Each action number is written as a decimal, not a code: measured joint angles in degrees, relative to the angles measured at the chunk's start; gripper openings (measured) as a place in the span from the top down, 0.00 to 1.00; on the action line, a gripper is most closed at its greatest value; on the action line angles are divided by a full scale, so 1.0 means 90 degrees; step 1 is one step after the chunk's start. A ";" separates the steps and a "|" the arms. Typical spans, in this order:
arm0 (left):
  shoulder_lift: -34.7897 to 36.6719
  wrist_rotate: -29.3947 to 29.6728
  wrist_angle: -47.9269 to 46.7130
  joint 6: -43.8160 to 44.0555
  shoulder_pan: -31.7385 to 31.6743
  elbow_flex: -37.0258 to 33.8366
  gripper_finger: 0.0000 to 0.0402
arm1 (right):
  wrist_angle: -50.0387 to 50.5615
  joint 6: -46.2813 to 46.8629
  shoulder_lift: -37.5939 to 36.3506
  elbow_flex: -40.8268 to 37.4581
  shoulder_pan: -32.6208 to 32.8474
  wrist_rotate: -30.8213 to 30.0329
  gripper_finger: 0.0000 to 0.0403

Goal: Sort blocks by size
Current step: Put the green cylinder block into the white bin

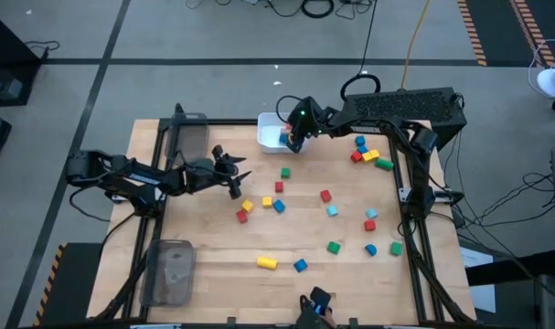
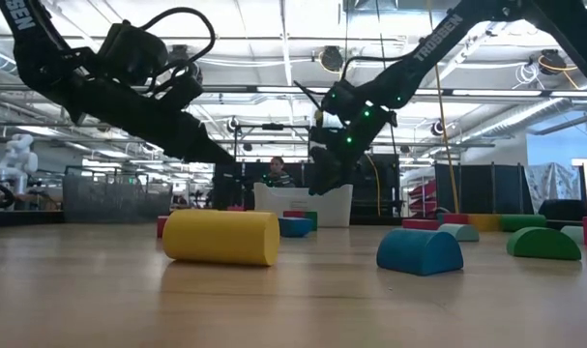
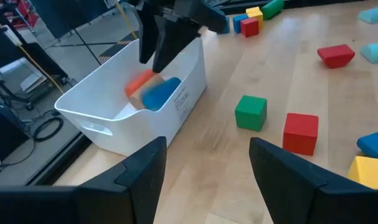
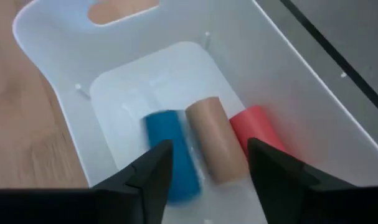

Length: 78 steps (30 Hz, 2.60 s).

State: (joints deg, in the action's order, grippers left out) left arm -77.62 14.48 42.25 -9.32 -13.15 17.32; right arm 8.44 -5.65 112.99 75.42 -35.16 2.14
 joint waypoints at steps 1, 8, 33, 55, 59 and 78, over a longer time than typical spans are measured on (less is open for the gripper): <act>-0.0002 0.0000 0.0014 0.0000 0.0000 0.0000 0.44 | 0.0028 -0.0008 -0.0013 0.0000 -0.0001 0.0045 0.48; -0.0002 -0.0064 -0.0486 -0.0155 0.0000 0.0327 0.53 | 0.1020 0.0084 -0.0825 0.0000 0.0082 0.0095 0.38; -0.0002 -0.0466 -0.0476 -0.0563 0.0005 0.0403 0.56 | 0.5270 0.0873 -0.4466 -0.2027 0.0602 -0.0604 0.47; -0.0002 -0.0947 0.0033 -0.0852 -0.0002 0.0406 0.56 | 0.5404 0.0704 -0.4612 -0.3541 -0.0279 -0.1835 0.47; -0.0002 -0.0945 0.0033 -0.0852 -0.0001 0.0406 0.56 | 0.5411 0.0738 -0.4469 -0.3541 -0.0662 -0.1903 0.47; -0.0002 -0.0916 0.0091 -0.1025 -0.0007 0.0405 0.56 | 0.4966 -0.0218 -0.2711 -0.3543 -0.1588 -0.2028 0.47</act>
State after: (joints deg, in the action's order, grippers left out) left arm -77.65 6.24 43.07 -18.55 -13.21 20.97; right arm 53.14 -7.61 88.59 43.53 -49.45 -16.12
